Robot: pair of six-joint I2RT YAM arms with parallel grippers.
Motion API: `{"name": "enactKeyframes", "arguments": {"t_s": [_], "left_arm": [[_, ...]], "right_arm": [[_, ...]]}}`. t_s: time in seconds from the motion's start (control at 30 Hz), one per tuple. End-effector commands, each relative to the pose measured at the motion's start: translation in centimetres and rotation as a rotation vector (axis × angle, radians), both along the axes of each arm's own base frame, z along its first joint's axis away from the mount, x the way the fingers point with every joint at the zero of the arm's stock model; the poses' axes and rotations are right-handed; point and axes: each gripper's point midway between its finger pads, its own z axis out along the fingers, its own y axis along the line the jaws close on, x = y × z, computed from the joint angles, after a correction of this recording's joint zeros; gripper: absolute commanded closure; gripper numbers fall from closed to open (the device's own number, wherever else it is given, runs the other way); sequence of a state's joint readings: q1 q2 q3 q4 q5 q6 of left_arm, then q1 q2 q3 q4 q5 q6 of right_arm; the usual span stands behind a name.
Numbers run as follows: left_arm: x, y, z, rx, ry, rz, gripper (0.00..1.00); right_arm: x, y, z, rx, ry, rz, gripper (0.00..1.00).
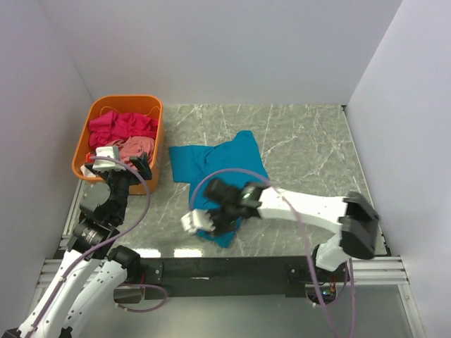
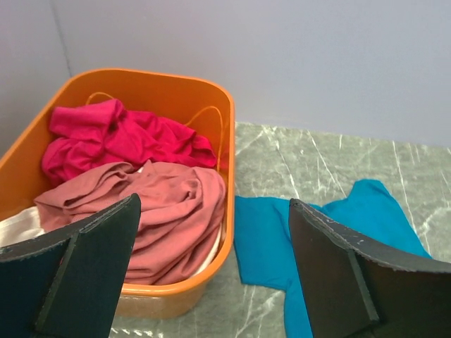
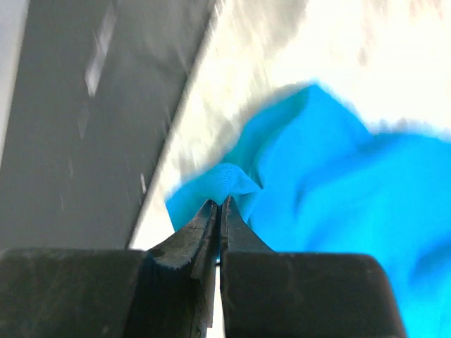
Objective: Fold and stack the t-shirts
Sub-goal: Flatten the tshirt out
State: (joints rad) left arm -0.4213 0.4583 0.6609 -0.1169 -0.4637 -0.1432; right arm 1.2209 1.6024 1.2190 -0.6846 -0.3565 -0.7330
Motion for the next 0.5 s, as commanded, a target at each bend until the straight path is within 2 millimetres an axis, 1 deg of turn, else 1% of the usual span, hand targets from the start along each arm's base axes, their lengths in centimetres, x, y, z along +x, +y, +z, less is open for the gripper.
{"name": "enactKeyframes", "arguments": {"t_s": [0.0, 0.03, 0.07, 0.1, 0.13, 0.17, 0.2, 0.23, 0.27, 0.3, 0.33, 0.37, 0.4, 0.43, 0.47], "left_arm": [[0.4, -1.4, 0.6, 0.01, -0.013, -0.07, 0.08], [0.5, -2.3, 0.3, 0.021, -0.005, -0.119, 0.08], [0.7, -2.9, 0.0, 0.033, 0.005, -0.145, 0.08], [0.8, -3.5, -0.1, 0.039, 0.01, -0.18, 0.08], [0.8, -4.6, -0.3, 0.046, 0.016, -0.236, 0.08], [1.1, -5.3, -0.8, 0.052, 0.034, -0.268, 0.08], [1.3, -5.8, -0.9, 0.053, 0.04, -0.289, 0.08], [1.5, -6.4, -1.4, 0.054, 0.056, -0.316, 0.08], [1.9, -7.4, -2.3, 0.059, 0.091, -0.359, 0.08], [2.1, -7.9, -2.3, 0.056, 0.104, -0.375, 0.08], [2.3, -8.3, -2.7, 0.046, 0.127, -0.391, 0.09], [2.8, -8.9, -3.7, 0.047, 0.168, -0.406, 0.09], [3.1, -9.1, -3.7, 0.042, 0.181, -0.412, 0.09], [3.4, -9.4, -4.0, 0.027, 0.196, -0.419, 0.09], [3.9, -10.1, -4.9, 0.024, 0.235, -0.436, 0.09]], "right_arm": [[1.2, -6.5, 1.7, -0.012, 0.062, 0.011, 1.0], [1.4, -8.1, 1.0, -0.036, 0.074, -0.018, 1.0], [1.8, -9.2, 1.5, -0.023, 0.06, -0.043, 1.0], [1.9, -10.4, 1.3, -0.041, 0.062, -0.066, 1.0], [2.6, -12.2, 0.4, -0.059, 0.073, -0.128, 1.0], [2.8, -13.1, 1.0, -0.03, 0.051, -0.158, 1.0], [3.3, -13.8, 1.0, -0.012, 0.035, -0.194, 1.0], [3.8, -15.6, 0.0, -0.031, 0.026, -0.26, 1.0], [4.4, -16.3, 0.8, 0.01, -0.017, -0.304, 1.0], [5.1, -16.9, 1.1, 0.033, -0.044, -0.353, 1.0], [5.3, -18.0, 0.5, 0.026, -0.058, -0.396, 1.0], [6.5, -19.4, 1.3, 0.063, -0.099, -0.473, 1.0], [7.0, -20.0, 1.5, 0.079, -0.123, -0.512, 1.0], [7.5, -21.1, 1.2, 0.078, -0.141, -0.563, 1.0], [8.3, -22.3, 1.8, 0.109, -0.177, -0.632, 1.0]]}}
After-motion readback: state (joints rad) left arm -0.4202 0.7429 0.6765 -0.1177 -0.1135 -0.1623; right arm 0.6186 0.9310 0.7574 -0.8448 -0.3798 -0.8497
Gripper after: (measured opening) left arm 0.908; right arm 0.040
